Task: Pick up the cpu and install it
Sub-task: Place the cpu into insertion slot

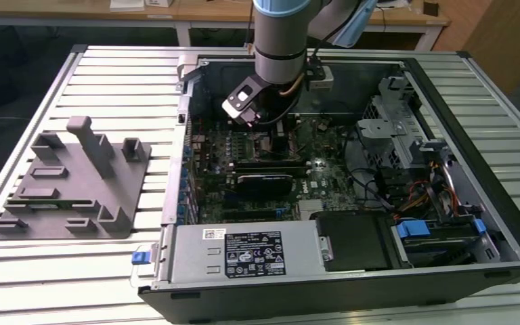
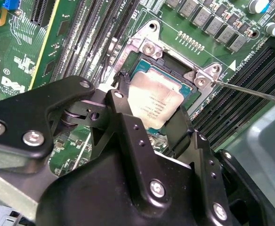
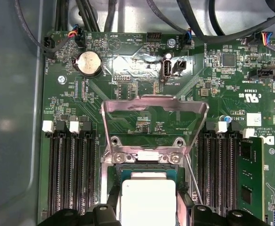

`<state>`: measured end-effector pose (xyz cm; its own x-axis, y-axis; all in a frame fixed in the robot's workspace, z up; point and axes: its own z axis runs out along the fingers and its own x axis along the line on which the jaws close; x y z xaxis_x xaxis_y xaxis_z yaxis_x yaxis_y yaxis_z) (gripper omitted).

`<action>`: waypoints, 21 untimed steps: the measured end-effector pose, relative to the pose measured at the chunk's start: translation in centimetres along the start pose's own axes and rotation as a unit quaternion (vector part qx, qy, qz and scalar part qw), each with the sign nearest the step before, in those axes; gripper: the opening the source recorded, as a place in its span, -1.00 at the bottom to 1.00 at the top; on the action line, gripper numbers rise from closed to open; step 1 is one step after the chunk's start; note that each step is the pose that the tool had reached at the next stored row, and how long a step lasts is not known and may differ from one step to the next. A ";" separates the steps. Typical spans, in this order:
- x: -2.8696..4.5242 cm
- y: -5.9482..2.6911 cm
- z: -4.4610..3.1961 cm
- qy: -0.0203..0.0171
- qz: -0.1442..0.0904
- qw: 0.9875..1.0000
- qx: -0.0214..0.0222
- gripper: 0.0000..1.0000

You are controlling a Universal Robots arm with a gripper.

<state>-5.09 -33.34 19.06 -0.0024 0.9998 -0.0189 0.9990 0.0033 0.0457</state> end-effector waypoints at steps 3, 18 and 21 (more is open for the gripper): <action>0.05 0.00 0.03 0.000 -0.002 1.000 0.000 0.09; 0.06 0.00 0.04 0.000 -0.002 1.000 0.000 0.22; 0.05 0.00 -0.12 0.000 -0.002 1.000 0.000 0.22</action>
<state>-5.09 -33.28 19.19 -0.0071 0.9998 -0.0189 0.9989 0.0080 0.0456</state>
